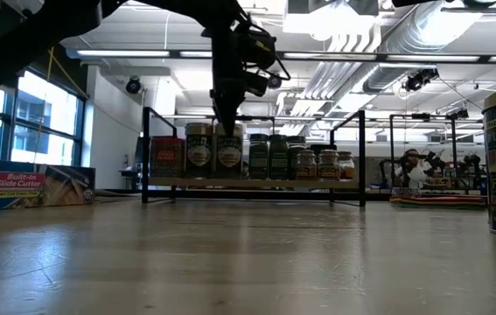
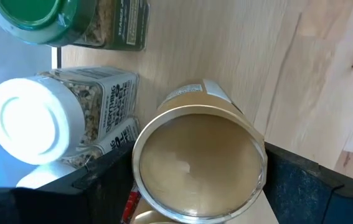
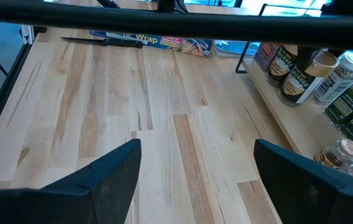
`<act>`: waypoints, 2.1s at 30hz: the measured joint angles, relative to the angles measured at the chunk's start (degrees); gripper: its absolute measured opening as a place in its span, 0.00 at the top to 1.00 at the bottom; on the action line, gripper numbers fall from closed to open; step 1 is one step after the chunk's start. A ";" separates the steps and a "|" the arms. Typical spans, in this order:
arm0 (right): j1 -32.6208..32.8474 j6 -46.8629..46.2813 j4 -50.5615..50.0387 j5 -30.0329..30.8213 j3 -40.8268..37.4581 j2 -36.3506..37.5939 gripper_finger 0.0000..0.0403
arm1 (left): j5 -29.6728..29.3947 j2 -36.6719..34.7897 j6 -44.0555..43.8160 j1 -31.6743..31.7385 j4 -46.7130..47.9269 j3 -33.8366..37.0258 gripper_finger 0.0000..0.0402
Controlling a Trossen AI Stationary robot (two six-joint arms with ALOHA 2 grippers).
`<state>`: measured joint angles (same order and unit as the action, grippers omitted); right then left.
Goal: Shelf spices
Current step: Put the brown seasoning bottle on the shelf aligned with the white seasoning bottle
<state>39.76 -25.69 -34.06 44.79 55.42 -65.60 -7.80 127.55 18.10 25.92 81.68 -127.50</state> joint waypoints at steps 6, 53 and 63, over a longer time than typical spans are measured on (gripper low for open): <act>0.00 -0.02 0.00 -0.08 0.00 0.00 0.24 | 0.06 0.00 0.03 -0.12 -1.50 0.00 0.23; -0.02 0.04 0.01 -0.15 0.00 -0.01 0.24 | -2.04 0.00 -1.65 1.61 -2.48 0.02 0.11; 0.00 0.15 0.02 -0.13 0.00 0.00 0.24 | -4.43 -1.00 -2.59 0.21 3.13 0.04 0.11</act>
<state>39.76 -25.54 -34.04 44.66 55.42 -65.60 -12.23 126.54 15.51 26.13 84.81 -127.46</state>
